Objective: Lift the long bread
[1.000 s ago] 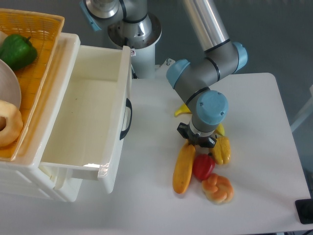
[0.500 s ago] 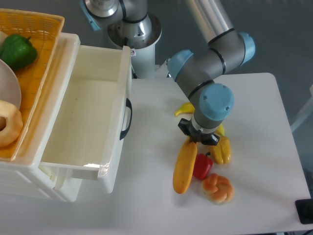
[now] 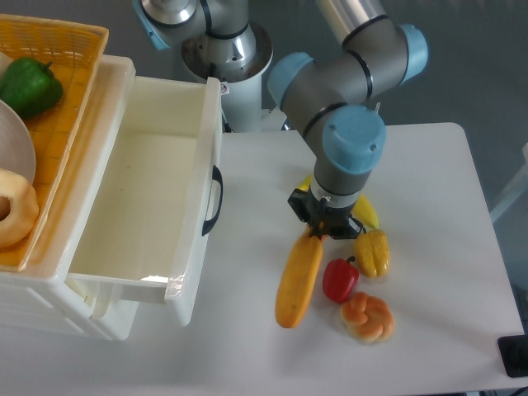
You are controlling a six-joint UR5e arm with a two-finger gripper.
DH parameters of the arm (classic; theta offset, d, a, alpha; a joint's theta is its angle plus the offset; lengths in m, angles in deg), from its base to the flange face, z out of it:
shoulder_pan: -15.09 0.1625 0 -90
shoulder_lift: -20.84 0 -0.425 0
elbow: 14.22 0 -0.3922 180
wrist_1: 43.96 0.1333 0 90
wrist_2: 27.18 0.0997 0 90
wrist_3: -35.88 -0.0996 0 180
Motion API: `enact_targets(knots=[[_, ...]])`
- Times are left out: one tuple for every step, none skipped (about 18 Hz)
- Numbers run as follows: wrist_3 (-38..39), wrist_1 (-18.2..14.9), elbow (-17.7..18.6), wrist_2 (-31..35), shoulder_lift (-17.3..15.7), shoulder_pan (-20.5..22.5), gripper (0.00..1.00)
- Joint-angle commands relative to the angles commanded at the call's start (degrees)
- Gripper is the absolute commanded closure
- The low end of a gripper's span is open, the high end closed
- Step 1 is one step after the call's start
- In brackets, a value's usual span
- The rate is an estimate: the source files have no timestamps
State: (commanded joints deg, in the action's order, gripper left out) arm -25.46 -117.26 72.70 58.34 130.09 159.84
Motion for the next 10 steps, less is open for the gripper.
enact_targets(knots=[[0.00, 0.09, 0.00, 0.09, 0.00, -0.09, 1.00], [0.00, 0.09, 0.00, 0.17, 0.00, -0.09, 1.00], [-0.09, 0.00, 0.00, 0.18, 0.00, -0.17, 1.00], [0.00, 0.00, 0.09, 0.18, 0.00, -0.18, 1.00], [0.00, 0.09, 0.18, 0.18, 0.17, -0.18, 1.00], [-0.09, 0.09, 0.27, 0.26, 0.09, -0.18, 1.00], [-0.09, 0.09, 0.35, 0.35, 0.00, -0.09, 1.00], [-0.09, 0.09, 0.36, 0.35, 0.00, 0.00, 1.00], [-0.09, 0.09, 0.44, 0.35, 0.00, 0.17, 1.00], [-0.09, 0.09, 0.44, 0.35, 0.00, 0.18, 1.00]])
